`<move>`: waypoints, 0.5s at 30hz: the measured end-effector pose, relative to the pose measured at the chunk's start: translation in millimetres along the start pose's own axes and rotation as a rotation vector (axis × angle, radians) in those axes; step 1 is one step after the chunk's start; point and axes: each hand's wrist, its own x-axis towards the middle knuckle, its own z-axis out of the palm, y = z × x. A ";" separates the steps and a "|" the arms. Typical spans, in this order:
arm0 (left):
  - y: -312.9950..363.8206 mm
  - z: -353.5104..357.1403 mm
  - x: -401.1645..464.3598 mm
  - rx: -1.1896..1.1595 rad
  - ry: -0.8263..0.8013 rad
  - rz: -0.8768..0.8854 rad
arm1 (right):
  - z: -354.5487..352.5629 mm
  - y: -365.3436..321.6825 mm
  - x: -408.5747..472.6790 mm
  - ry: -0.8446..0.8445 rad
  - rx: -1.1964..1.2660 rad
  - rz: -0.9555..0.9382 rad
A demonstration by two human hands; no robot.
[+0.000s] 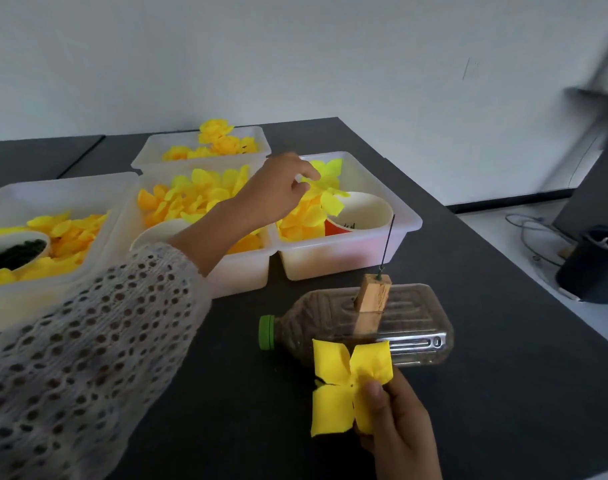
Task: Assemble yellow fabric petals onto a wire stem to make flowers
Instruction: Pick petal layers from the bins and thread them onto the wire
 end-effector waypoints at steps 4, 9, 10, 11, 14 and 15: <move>14.2 -20.7 -46.3 -0.092 0.004 0.062 | -1.0 -5.5 -0.3 -0.068 0.009 0.019; 48.3 -38.4 -124.0 -0.232 -0.182 0.076 | 5.6 -14.7 -0.2 -0.171 0.094 0.073; 54.2 -41.6 -138.6 -0.260 -0.247 0.059 | 8.5 -18.9 -1.2 -0.190 0.127 0.064; 59.4 -44.7 -151.6 -0.282 -0.330 0.033 | 11.2 -22.5 -2.1 -0.203 0.162 0.050; 68.4 -49.7 -181.8 -0.370 -0.559 -0.077 | 20.0 -33.2 -3.9 -0.233 0.250 0.061; 70.1 -50.9 -187.8 -0.418 -0.565 -0.112 | 22.8 -37.5 -4.1 -0.269 0.275 0.079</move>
